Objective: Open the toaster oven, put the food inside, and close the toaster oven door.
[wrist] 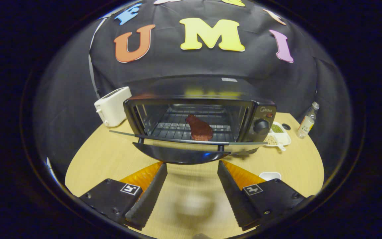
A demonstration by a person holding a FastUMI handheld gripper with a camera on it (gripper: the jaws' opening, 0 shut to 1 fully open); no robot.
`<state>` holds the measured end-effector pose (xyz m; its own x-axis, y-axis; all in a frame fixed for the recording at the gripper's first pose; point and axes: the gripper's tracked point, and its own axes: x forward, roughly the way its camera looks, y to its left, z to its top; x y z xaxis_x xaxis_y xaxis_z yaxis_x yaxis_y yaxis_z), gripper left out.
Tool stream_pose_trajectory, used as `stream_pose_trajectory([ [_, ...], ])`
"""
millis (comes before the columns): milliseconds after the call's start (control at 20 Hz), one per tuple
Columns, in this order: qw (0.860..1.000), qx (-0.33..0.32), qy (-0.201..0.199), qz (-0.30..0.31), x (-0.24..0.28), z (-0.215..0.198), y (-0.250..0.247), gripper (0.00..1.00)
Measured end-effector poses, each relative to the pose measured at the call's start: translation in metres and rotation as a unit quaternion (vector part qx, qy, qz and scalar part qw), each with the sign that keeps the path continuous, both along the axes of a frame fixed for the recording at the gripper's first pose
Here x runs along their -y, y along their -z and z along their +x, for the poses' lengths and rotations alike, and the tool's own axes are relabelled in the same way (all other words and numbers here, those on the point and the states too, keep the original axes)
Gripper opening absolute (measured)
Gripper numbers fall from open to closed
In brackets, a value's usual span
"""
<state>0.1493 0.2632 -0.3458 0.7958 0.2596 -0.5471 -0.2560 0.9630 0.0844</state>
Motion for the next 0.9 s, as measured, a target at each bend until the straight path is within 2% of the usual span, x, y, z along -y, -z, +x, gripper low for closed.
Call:
stream_pose_trajectory([
  [250, 0.999, 0.026, 0.018, 0.011, 0.005, 0.025, -0.026, 0.97],
  [400, 0.999, 0.028, 0.018, 0.008, 0.009, 0.029, -0.021, 0.98],
  [650, 0.999, 0.036, 0.028, 0.011, 0.022, 0.013, -0.04, 0.98],
  [900, 0.995, 0.089, 0.036, 0.024, 0.054, -0.013, -0.105, 0.98],
])
